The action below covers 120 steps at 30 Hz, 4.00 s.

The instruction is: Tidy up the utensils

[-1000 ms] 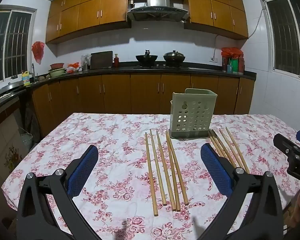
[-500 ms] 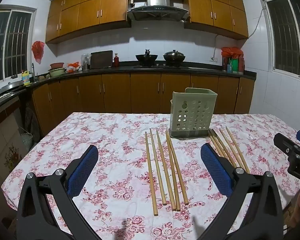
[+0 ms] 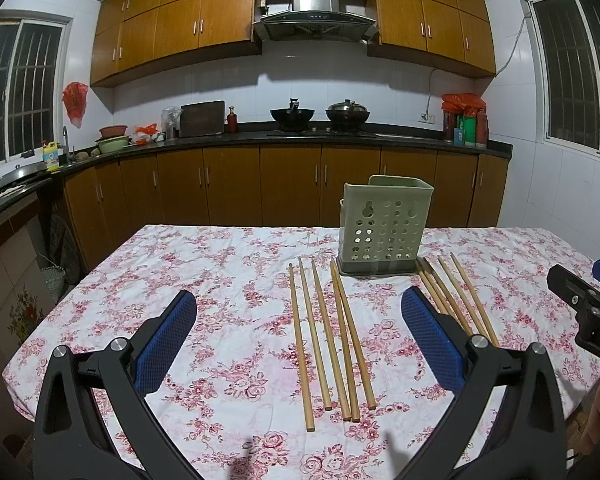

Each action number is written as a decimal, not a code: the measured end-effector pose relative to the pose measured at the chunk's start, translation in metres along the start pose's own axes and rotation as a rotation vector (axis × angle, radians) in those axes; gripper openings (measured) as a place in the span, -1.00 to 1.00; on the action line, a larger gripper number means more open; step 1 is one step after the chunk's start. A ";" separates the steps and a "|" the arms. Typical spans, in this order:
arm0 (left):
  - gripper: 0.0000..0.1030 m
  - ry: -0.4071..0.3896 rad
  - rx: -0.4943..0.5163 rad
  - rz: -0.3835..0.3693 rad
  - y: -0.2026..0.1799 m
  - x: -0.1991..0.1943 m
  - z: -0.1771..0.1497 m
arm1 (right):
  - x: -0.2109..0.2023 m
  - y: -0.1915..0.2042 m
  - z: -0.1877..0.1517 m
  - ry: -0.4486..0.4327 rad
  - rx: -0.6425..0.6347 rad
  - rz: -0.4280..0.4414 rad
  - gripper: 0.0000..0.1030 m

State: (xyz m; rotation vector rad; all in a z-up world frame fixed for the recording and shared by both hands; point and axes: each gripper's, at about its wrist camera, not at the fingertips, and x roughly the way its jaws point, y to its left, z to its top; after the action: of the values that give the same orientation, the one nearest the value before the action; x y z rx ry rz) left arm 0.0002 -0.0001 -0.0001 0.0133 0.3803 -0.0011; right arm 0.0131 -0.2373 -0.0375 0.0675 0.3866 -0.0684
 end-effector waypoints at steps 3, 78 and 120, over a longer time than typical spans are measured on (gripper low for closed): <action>0.97 0.000 0.001 0.000 0.000 0.000 0.000 | 0.000 0.000 0.000 0.000 0.000 0.000 0.92; 0.60 0.323 -0.095 0.093 0.056 0.087 -0.020 | 0.105 -0.039 -0.016 0.347 0.107 -0.027 0.26; -0.85 0.524 0.018 -0.062 0.033 0.169 -0.026 | 0.183 -0.030 -0.026 0.503 0.085 0.008 -0.83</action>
State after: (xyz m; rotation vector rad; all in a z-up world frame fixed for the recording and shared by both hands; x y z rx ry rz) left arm 0.1472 0.0334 -0.0864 0.0200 0.9043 -0.0630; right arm 0.1697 -0.2748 -0.1323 0.1719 0.8859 -0.0591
